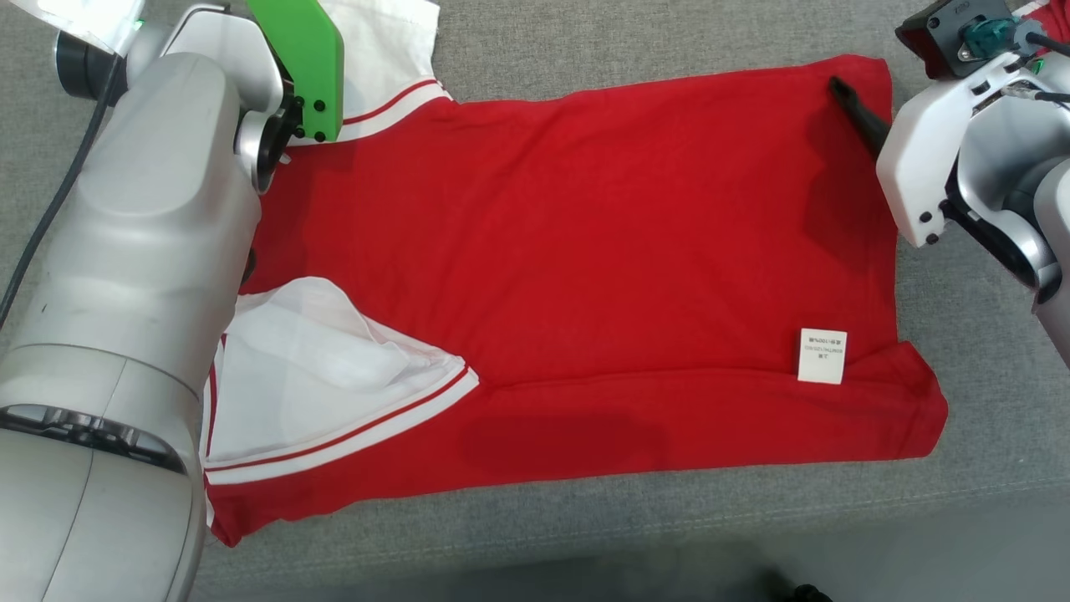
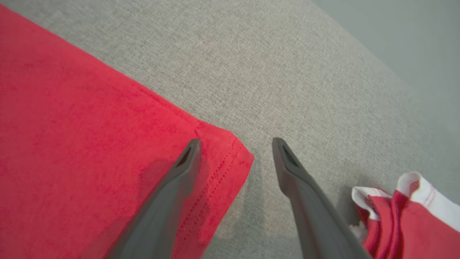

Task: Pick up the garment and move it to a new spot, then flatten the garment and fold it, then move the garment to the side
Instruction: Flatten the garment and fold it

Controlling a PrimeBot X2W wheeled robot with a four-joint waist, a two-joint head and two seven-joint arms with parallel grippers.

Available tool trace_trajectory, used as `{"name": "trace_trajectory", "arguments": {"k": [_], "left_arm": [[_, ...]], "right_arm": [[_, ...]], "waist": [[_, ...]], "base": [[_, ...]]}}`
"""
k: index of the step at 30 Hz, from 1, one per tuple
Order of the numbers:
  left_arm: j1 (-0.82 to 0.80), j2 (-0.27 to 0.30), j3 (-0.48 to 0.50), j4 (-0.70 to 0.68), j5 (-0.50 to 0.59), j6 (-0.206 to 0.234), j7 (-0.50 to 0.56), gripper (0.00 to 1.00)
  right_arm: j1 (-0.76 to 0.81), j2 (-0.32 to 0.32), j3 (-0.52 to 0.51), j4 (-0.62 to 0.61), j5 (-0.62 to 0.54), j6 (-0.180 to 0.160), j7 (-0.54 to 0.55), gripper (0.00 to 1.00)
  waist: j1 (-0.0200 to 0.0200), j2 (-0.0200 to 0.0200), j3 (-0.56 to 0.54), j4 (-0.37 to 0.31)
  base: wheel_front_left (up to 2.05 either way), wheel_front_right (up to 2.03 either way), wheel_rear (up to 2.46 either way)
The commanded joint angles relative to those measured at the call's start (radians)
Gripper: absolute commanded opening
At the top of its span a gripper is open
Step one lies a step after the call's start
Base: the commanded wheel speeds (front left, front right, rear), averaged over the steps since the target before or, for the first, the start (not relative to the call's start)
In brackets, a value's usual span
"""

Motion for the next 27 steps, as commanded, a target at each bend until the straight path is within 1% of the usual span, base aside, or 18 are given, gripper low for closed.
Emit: {"name": "trace_trajectory", "arguments": {"k": [1, 8, 14, 18, 19, 20, 21, 23, 24, 25, 27], "left_arm": [[0.02, -0.017, -0.01, 0.017, -0.01, -0.011, 0.007, 0.0], [0.008, -0.02, -0.016, 0.03, -0.016, -0.015, 0.0, 0.0], [-0.003, -0.025, -0.022, 0.035, -0.02, -0.015, -0.009, 0.0], [-0.005, -0.028, -0.027, 0.042, -0.023, -0.017, -0.01, 0.0], [-0.006, -0.028, -0.029, 0.043, -0.023, -0.016, -0.011, 0.0], [-0.006, -0.029, -0.03, 0.045, -0.023, -0.016, -0.011, 0.0], [-0.006, -0.029, -0.03, 0.045, -0.023, -0.016, -0.011, 0.0], [-0.009, -0.03, -0.031, 0.046, -0.025, -0.017, -0.014, 0.0], [-0.01, -0.031, -0.032, 0.048, -0.026, -0.017, -0.015, 0.0], [-0.011, -0.031, -0.032, 0.048, -0.027, -0.017, -0.015, 0.0], [-0.014, -0.032, -0.033, 0.05, -0.031, -0.017, -0.016, 0.0]], "right_arm": [[0.015, 0.001, 0.008, 0.007, 0.008, -0.002, 0.013, 1.0], [-0.025, -0.022, 0.036, 0.022, 0.02, -0.002, 0.067, 1.0], [-0.05, -0.017, 0.058, 0.044, 0.051, -0.002, 0.116, 1.0], [-0.057, -0.018, 0.073, 0.07, 0.077, -0.002, 0.16, 0.78], [-0.055, -0.018, 0.076, 0.078, 0.087, -0.002, 0.174, 0.55], [-0.055, -0.019, 0.08, 0.083, 0.093, -0.002, 0.185, 0.46], [-0.055, -0.019, 0.08, 0.083, 0.093, -0.002, 0.185, 0.46], [-0.059, -0.022, 0.078, 0.094, 0.105, -0.002, 0.206, 0.24], [-0.058, -0.023, 0.079, 0.098, 0.108, -0.002, 0.217, 0.09], [-0.056, -0.024, 0.081, 0.101, 0.11, -0.002, 0.224, 0.0], [-0.054, -0.03, 0.086, 0.099, 0.112, -0.002, 0.227, 0.0]], "waist": [[0.0, 0.0, 0.0, 0.001], [0.0, 0.0, 0.003, 0.005], [0.0, 0.0, 0.017, 0.013], [0.0, 0.0, 0.024, 0.018], [0.0, 0.0, 0.025, 0.019], [0.0, 0.0, 0.027, 0.02], [0.0, 0.0, 0.027, 0.02], [0.0, 0.0, 0.03, 0.022], [0.0, 0.0, 0.031, 0.024], [0.0, 0.0, 0.032, 0.025], [0.0, 0.0, 0.033, 0.026]], "base": [[0.0, 0.0, 0.0], [0.0, 0.0, 0.0], [0.0, 0.0, 0.0], [0.0, 0.0, 0.0], [0.0, 0.0, 0.0], [0.0, 0.0, 0.0], [0.0, 0.0, 0.0], [0.0, 0.0, 0.0], [0.0, 0.0, 0.0], [0.0, 0.0, 0.0], [0.0, 0.0, 0.0]]}}
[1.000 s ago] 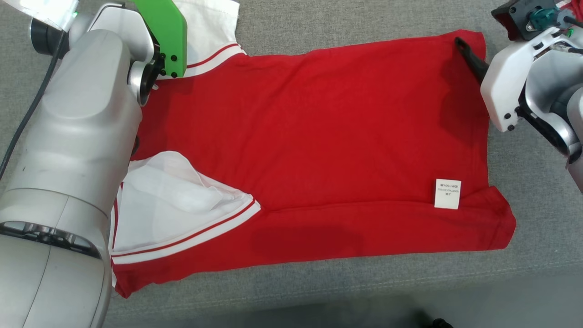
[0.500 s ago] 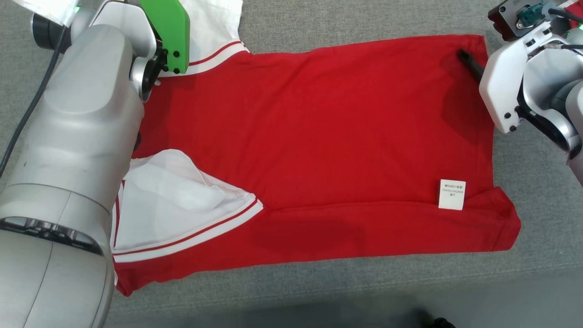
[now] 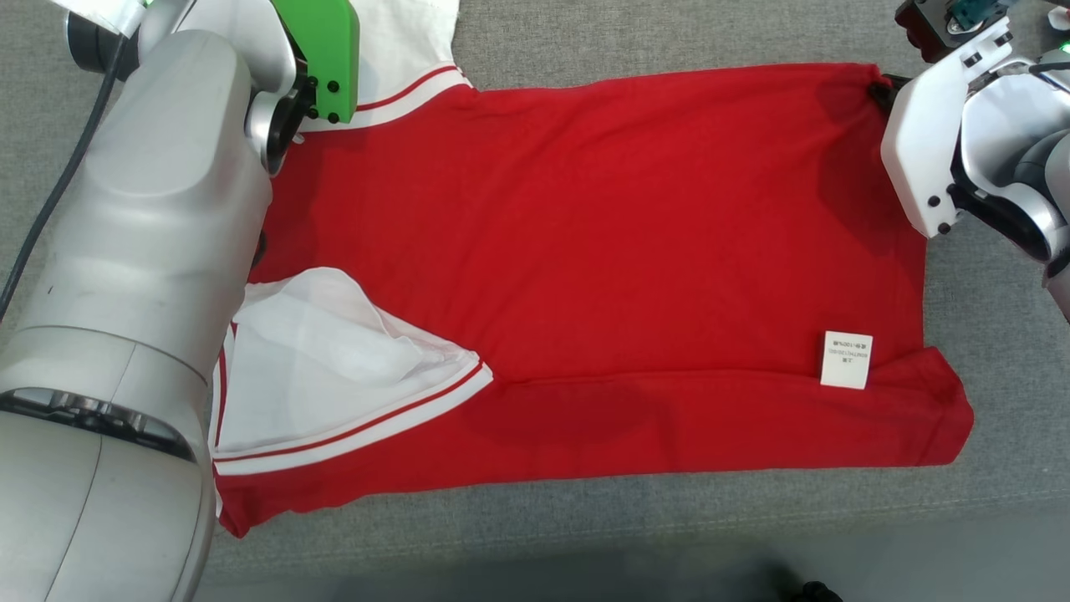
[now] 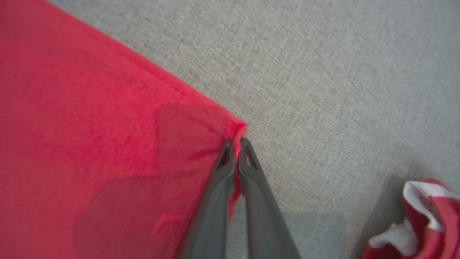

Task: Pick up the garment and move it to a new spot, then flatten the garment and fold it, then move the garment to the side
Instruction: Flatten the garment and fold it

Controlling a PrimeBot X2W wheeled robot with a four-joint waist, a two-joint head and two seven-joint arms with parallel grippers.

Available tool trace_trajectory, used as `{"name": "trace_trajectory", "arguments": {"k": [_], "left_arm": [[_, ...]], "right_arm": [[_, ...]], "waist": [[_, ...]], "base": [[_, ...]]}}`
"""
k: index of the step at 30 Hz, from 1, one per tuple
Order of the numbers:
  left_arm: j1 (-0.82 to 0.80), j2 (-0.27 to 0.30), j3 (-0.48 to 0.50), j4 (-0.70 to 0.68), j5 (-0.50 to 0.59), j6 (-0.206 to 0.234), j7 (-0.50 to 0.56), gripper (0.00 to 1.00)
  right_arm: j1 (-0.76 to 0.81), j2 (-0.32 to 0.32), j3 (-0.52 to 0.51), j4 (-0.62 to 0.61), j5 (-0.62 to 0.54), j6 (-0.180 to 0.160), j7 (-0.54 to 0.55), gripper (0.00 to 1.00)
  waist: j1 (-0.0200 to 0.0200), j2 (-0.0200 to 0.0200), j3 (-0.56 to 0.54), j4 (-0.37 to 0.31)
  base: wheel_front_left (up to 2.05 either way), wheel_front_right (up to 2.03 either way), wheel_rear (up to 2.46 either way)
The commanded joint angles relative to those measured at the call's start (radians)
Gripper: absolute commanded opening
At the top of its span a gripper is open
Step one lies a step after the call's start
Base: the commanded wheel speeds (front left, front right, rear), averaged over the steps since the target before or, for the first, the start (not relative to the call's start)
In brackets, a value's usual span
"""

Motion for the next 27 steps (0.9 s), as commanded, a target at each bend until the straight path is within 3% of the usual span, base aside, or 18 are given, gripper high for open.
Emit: {"name": "trace_trajectory", "arguments": {"k": [1, 11, 20, 27], "left_arm": [[0.024, -0.012, -0.01, 0.022, -0.009, -0.007, 0.01, 0.0], [0.033, 0.001, 0.031, -0.011, -0.047, 0.01, -0.11, 0.0], [0.121, 0.024, 0.117, -0.123, -0.125, 0.03, -0.311, 0.0], [0.248, 0.04, 0.141, -0.253, -0.153, 0.051, -0.374, 0.0]], "right_arm": [[0.023, -0.012, 0.019, 0.021, 0.003, -0.002, 0.011, 0.0], [0.051, -0.058, -0.019, -0.065, 0.03, -0.002, -0.108, 0.0], [0.178, -0.139, -0.085, -0.183, 0.067, -0.002, -0.126, 0.0], [0.239, -0.18, -0.051, -0.226, 0.048, -0.002, -0.162, 0.0]], "waist": [[0.0001, 0.0, 0.001, 0.001], [0.0001, 0.0, -0.021, 0.027], [0.0001, 0.0, -0.097, 0.071], [0.0001, 0.0, -0.169, 0.097]], "base": [[0.0, 0.0, 0.0], [0.0, 0.0, 0.0], [0.0, 0.0, 0.0], [0.0, 0.0, 0.0]]}}
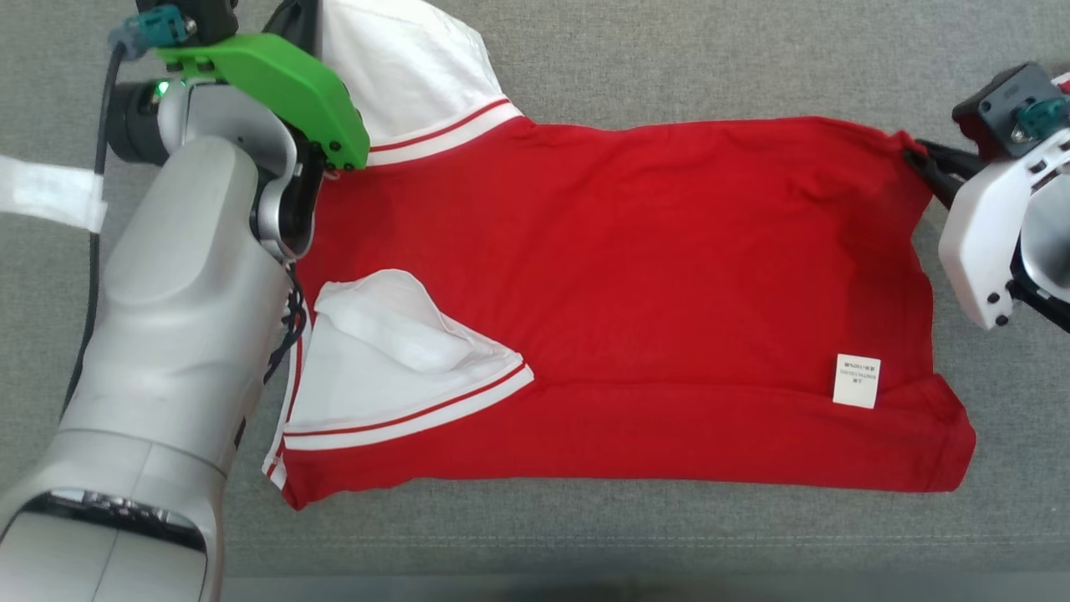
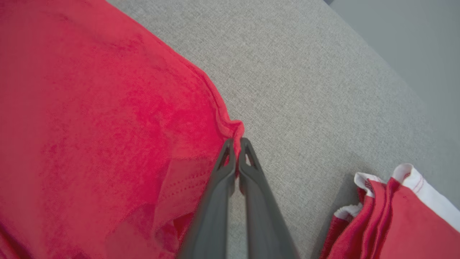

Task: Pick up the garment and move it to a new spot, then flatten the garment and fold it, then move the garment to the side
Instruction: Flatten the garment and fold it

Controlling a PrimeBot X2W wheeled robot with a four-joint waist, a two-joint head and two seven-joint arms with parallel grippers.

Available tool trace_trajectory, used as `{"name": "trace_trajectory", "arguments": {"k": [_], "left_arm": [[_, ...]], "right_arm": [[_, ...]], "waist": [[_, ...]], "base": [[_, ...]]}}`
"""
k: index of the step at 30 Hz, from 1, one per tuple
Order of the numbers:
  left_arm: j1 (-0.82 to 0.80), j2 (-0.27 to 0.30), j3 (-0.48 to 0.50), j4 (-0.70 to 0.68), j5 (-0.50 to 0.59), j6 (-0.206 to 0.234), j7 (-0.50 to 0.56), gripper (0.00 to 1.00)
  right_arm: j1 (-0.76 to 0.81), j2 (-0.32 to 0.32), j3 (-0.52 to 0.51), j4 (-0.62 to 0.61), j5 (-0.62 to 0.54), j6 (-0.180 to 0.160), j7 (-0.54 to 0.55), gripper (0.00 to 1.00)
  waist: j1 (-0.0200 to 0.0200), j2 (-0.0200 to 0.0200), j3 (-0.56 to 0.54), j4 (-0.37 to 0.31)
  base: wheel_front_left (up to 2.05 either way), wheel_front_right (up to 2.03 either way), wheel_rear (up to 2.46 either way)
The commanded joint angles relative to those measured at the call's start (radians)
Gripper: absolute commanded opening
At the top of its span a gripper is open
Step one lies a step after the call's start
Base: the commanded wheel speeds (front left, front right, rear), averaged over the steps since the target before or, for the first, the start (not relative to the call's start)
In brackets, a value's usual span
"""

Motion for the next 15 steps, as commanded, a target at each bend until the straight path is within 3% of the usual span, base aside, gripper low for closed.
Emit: {"name": "trace_trajectory", "arguments": {"k": [1, 4, 10, 15], "left_arm": [[0.047, 0.009, 0.005, -0.034, -0.008, 0.007, -0.009, 0.0], [0.143, 0.0, 0.034, -0.137, -0.066, -0.009, -0.006, 0.0], [0.317, 0.041, 0.048, -0.329, -0.102, 0.027, 0.016, 0.0], [0.488, 0.097, 0.06, -0.549, -0.12, 0.097, 0.064, 0.0]], "right_arm": [[0.02, -0.023, 0.023, -0.007, -0.015, -0.002, -0.011, 0.0], [0.026, -0.059, 0.083, -0.02, -0.026, -0.001, -0.025, 0.0], [-0.009, -0.121, 0.218, -0.036, -0.023, -0.002, -0.045, 0.0], [-0.06, -0.174, 0.347, -0.049, -0.004, -0.002, -0.062, 0.0]], "waist": [[0.0, 0.0, -0.045, 0.025], [0.0, 0.0, -0.07, 0.039], [0.0, 0.0, -0.113, 0.052], [0.0, 0.0, -0.144, 0.062]], "base": [[0.0, 0.0, 0.0], [0.0, 0.0, 0.0], [0.0, 0.0, 0.0], [0.0, 0.0, 0.0]]}}
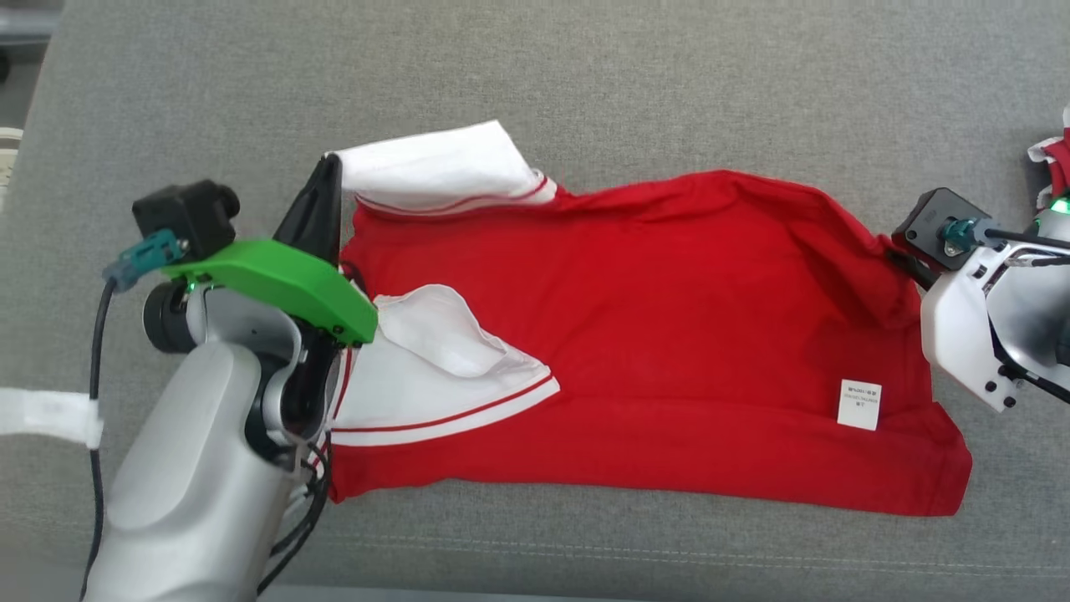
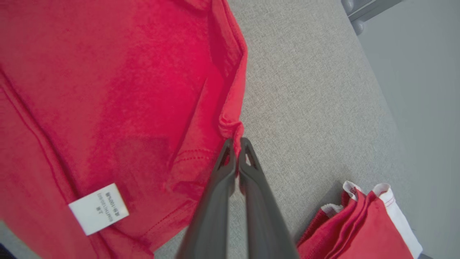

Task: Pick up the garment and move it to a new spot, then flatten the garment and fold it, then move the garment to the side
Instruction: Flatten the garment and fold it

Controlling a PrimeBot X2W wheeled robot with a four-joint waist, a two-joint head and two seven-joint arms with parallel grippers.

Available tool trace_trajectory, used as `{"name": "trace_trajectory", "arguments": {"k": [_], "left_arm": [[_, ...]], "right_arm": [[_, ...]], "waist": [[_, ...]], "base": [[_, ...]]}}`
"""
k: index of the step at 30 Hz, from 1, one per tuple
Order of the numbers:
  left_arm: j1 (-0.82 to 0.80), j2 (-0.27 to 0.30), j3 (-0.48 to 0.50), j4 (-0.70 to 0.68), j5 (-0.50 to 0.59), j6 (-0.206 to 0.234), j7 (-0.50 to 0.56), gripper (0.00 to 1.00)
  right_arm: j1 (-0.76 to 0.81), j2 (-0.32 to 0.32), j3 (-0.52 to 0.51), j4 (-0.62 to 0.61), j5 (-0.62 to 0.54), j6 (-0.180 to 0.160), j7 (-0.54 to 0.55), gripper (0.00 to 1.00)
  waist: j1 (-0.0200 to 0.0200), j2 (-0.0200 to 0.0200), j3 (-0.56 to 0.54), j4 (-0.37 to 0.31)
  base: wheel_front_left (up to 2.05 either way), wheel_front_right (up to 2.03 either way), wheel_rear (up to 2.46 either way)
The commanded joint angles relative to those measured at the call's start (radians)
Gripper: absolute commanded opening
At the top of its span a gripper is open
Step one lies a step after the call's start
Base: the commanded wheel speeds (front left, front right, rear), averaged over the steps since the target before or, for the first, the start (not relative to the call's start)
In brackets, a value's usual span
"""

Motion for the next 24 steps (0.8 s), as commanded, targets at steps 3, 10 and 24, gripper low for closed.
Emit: {"name": "trace_trajectory", "arguments": {"k": [3, 10, 24], "left_arm": [[0.083, 0.028, 0.003, -0.105, -0.005, 0.04, 0.026, 0.0], [0.238, 0.08, -0.005, -0.303, -0.008, 0.13, 0.094, 0.0], [0.374, 0.097, -0.006, -0.369, -0.037, 0.186, 0.115, 0.0]], "right_arm": [[-0.039, -0.021, 0.049, 0.004, 0.015, -0.002, -0.009, 0.0], [-0.129, -0.061, 0.229, 0.001, 0.024, -0.002, -0.005, 0.0], [-0.154, -0.146, 0.398, -0.137, -0.002, -0.002, 0.189, 0.0]], "waist": [[0.0001, 0.0, -0.028, 0.011], [0.0001, 0.0, -0.047, 0.016], [0.0001, 0.0, -0.093, 0.03]], "base": [[0.0, 0.0, 0.0], [0.0, 0.0, 0.0], [0.0, 0.0, 0.0]]}}
